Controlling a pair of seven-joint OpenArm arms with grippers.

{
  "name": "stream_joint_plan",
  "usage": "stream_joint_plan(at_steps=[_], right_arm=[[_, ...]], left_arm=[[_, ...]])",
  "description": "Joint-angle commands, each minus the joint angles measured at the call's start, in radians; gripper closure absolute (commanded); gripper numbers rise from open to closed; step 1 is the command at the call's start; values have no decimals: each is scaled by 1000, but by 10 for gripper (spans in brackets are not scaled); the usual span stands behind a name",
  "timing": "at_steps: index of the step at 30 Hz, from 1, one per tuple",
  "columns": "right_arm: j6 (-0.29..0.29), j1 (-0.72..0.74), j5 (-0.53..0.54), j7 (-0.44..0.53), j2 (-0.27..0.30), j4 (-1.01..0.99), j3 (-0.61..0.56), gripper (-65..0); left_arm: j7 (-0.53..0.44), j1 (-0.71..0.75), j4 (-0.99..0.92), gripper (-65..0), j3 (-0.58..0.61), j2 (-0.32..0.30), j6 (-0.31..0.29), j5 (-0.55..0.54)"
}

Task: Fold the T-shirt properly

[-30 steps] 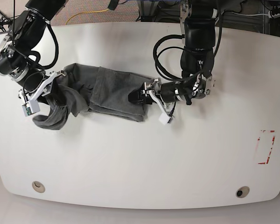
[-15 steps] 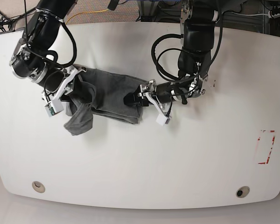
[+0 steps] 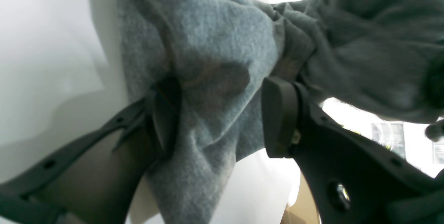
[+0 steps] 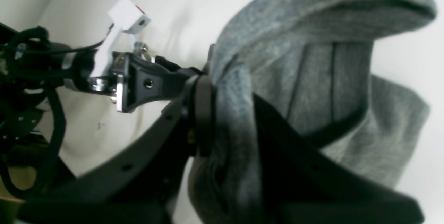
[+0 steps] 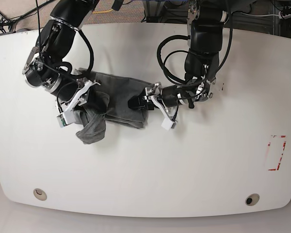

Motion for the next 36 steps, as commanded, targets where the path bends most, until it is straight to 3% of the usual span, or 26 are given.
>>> stream_joint_plan(at_steps=[1, 3, 11, 14, 20, 22, 28, 36], right_arm=[[2, 18, 28, 62, 2, -32, -30, -132], [2, 14, 28, 82, 7, -43, -54, -168], [2, 48, 28, 125, 1, -105, -174, -512], [2, 60, 30, 139, 1, -103, -188, -593], [2, 57, 31, 139, 8, -57, -180, -598], [2, 45, 31, 139, 42, -29, -180, -598], [2, -29, 28, 142, 107, 27, -181, -598], [2, -10, -18, 142, 120, 9, -188, -598]], left_arm=[[33, -3, 2, -350, 4, 2, 19, 32], [36, -1, 2, -350, 4, 2, 18, 30], [46, -6, 4, -350, 4, 2, 16, 30], [50, -7, 5, -350, 4, 2, 13, 18], [44, -14, 7, -346, 2, -96, -88, -157], [46, -32, 7, -346, 1, -134, -110, -211], [46, -38, 77, -346, 1, -262, -120, -327], [49, -32, 156, -346, -1, -397, -123, -335]])
